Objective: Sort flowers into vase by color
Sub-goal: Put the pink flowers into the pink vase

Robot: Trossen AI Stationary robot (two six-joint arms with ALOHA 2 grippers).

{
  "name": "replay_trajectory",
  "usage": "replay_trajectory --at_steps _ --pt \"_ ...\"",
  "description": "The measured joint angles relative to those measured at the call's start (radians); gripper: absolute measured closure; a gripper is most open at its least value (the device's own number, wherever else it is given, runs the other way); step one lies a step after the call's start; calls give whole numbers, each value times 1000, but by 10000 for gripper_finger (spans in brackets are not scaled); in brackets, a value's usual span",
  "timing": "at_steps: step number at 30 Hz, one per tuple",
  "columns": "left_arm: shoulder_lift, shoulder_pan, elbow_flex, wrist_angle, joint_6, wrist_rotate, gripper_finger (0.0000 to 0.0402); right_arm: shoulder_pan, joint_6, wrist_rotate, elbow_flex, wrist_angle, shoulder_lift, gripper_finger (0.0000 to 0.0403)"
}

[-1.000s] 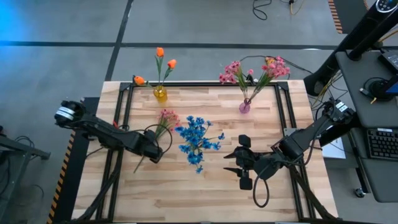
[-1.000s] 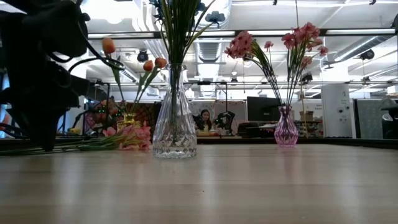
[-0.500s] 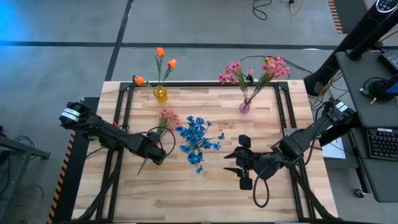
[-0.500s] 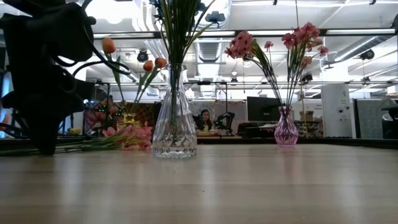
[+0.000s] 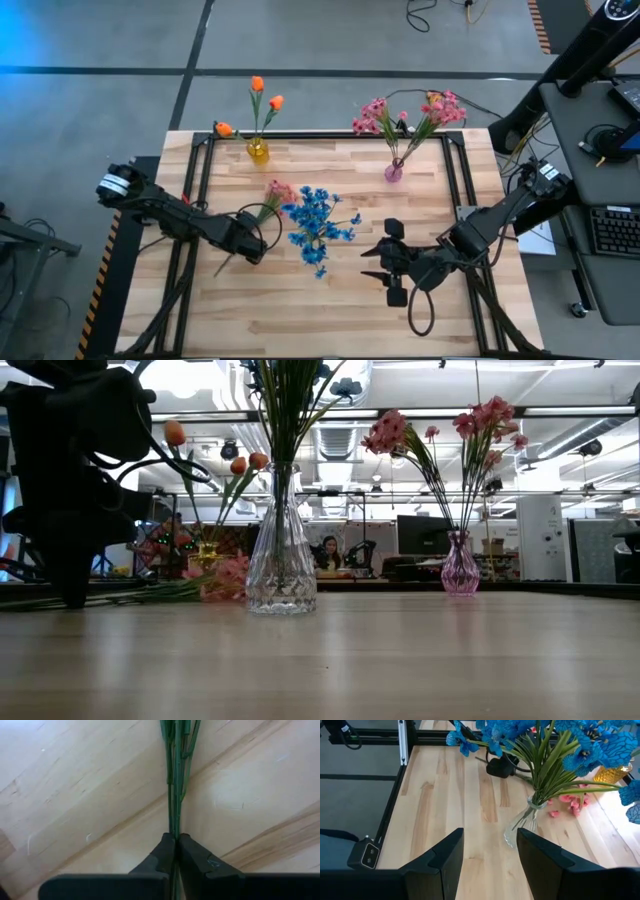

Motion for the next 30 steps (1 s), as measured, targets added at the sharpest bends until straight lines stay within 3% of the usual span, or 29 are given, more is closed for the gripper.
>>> replay_trajectory --at_steps 9,15,23,30 --pt "-18 -5 0 -3 1 0 401 0 25 0 0 -26 0 227" --pt "-102 -42 12 -26 -7 -54 401 6 27 0 0 -33 0 227" --pt "-221 -117 143 -239 -71 -213 402 6 27 0 0 -34 0 227" --pt "-242 -216 297 -388 -106 -370 402 6 27 0 0 -34 0 227"
